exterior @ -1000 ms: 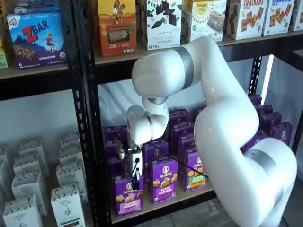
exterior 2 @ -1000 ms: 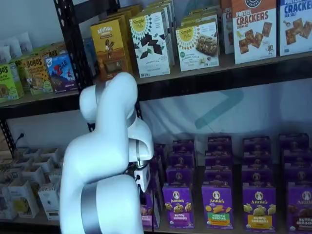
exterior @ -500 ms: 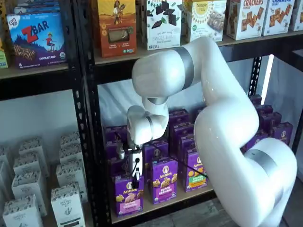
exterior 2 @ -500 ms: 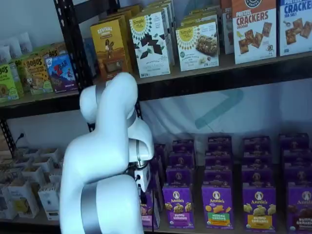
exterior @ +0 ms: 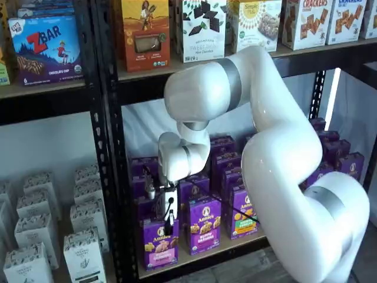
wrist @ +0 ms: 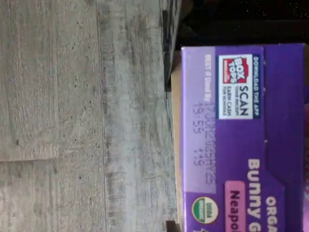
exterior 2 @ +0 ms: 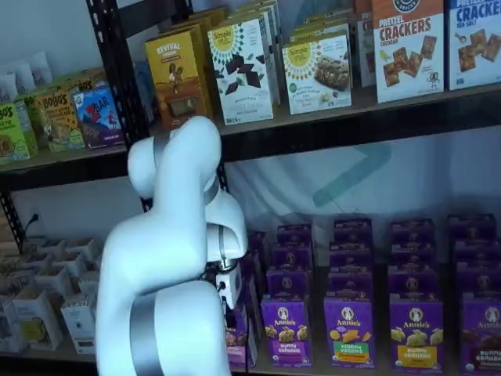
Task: Pick up the purple box with a pink patch in the middle, on the bottom shelf, the first box from the left
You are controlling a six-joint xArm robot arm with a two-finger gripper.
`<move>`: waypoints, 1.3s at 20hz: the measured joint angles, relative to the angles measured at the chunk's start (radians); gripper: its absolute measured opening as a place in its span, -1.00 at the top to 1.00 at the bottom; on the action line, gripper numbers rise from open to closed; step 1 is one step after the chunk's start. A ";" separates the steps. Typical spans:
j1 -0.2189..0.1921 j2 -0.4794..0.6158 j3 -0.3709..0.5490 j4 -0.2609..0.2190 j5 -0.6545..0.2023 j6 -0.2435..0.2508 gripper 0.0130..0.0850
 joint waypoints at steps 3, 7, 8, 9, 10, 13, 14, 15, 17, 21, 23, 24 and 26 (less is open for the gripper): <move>-0.001 -0.006 0.009 0.001 -0.001 -0.002 0.22; -0.006 -0.020 0.028 0.010 -0.002 -0.015 0.22; -0.007 -0.023 0.032 0.010 -0.002 -0.016 0.22; -0.008 -0.026 0.036 0.011 -0.003 -0.018 0.22; -0.009 -0.031 0.042 0.011 -0.003 -0.019 0.22; -0.012 -0.046 0.061 0.009 -0.004 -0.021 0.22; -0.013 -0.051 0.070 0.008 -0.006 -0.021 0.22; -0.013 -0.055 0.075 0.007 -0.008 -0.021 0.22; -0.014 -0.062 0.087 0.012 -0.014 -0.026 0.22; -0.013 -0.076 0.109 0.018 -0.025 -0.031 0.33; -0.012 -0.083 0.119 0.010 -0.028 -0.023 0.33; -0.011 -0.087 0.124 0.008 -0.029 -0.020 0.33; -0.008 -0.096 0.135 0.010 -0.024 -0.021 0.33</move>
